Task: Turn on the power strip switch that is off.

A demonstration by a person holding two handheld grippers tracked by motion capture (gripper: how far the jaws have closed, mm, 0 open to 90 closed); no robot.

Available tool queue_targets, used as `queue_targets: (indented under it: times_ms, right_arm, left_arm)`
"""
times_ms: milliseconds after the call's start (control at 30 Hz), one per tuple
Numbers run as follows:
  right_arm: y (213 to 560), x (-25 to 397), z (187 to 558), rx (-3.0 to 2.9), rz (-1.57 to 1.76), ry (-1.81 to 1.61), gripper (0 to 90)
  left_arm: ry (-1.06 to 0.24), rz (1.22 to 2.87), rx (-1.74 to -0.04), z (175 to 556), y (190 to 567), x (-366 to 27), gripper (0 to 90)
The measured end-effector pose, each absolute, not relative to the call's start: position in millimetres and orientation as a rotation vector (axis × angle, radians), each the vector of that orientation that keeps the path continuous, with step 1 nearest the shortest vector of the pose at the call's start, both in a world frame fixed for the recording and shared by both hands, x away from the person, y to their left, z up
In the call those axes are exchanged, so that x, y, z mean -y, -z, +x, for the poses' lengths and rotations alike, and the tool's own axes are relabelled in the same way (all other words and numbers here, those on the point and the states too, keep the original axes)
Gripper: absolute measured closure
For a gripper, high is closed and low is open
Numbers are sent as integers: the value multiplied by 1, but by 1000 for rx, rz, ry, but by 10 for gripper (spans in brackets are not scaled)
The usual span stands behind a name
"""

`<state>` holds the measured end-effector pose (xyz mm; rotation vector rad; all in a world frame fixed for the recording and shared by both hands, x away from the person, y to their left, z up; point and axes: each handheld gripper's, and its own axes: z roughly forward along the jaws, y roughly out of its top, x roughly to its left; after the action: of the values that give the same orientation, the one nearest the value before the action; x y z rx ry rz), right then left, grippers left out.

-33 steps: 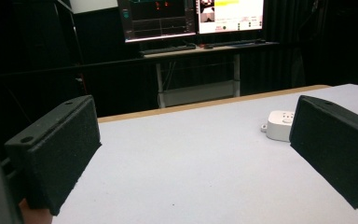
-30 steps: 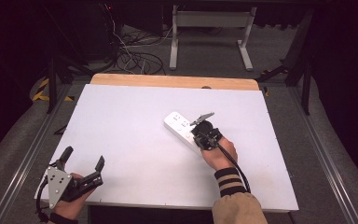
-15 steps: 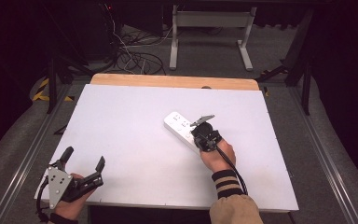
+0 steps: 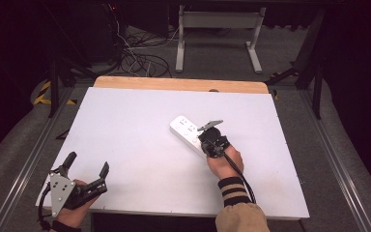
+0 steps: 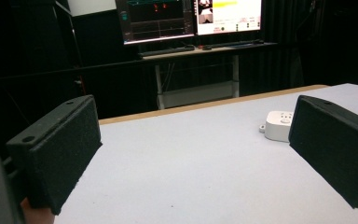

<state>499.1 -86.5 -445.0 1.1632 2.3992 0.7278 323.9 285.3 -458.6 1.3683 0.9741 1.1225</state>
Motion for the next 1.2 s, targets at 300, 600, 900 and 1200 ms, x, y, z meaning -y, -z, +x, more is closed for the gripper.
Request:
queue_targets:
  times_ms: [300,600,900,1200]
  right_arm:
    - [445,85,499,-2389,1180,-717,900]
    - [447,84,497,-2367,1190,-717,900]
    - [447,85,497,-2369,1206,-732,900]
    - [448,87,497,-2366,1214,-747,900]
  left_arm:
    - [-1126,1366,-973,324,458,-286,29]
    - [-1121,1372,-974,324,459,-285,29]
    - [-1119,1371,-975,324,459,-285,29]
    - [-1116,1373,-977,324,459,-285,29]
